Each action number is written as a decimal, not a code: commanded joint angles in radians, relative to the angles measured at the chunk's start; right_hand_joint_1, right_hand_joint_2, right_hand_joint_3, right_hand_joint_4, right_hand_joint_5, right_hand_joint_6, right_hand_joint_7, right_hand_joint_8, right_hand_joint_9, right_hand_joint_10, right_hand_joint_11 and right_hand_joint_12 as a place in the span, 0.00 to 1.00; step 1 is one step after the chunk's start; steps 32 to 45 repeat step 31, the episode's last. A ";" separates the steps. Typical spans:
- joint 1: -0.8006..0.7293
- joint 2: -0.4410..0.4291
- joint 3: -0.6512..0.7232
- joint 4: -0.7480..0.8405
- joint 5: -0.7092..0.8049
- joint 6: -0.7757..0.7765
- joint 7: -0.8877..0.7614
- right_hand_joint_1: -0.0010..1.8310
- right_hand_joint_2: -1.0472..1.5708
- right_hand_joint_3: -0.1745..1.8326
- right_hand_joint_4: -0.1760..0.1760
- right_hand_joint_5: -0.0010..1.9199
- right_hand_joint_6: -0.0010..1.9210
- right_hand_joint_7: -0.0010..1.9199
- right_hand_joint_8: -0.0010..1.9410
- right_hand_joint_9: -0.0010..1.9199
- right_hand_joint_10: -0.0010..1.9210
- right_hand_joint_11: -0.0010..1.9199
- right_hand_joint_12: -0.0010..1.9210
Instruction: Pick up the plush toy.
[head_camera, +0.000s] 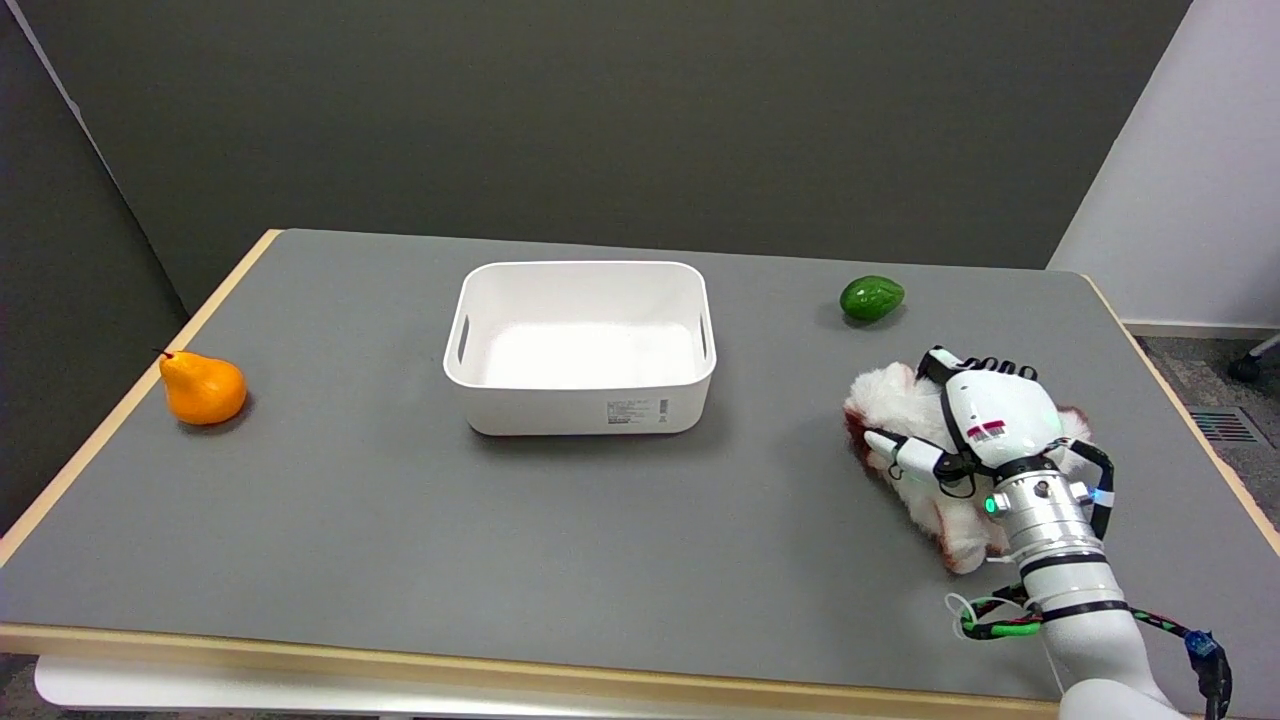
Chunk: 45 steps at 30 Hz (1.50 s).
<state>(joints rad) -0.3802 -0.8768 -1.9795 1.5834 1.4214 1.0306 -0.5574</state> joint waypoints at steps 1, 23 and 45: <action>0.032 0.003 0.006 -0.002 -0.069 0.000 -0.008 0.66 0.76 0.38 0.03 0.34 0.76 0.48 0.72 0.45 0.80 0.43 1.00; 0.265 0.004 0.046 0.069 -0.375 0.005 0.031 0.66 0.76 0.39 0.06 0.34 0.76 0.48 0.73 0.46 0.80 0.45 1.00; 0.438 -0.044 0.021 0.086 -0.493 -0.073 0.052 0.66 0.76 0.39 0.07 0.34 0.77 0.48 0.73 0.46 0.80 0.46 1.00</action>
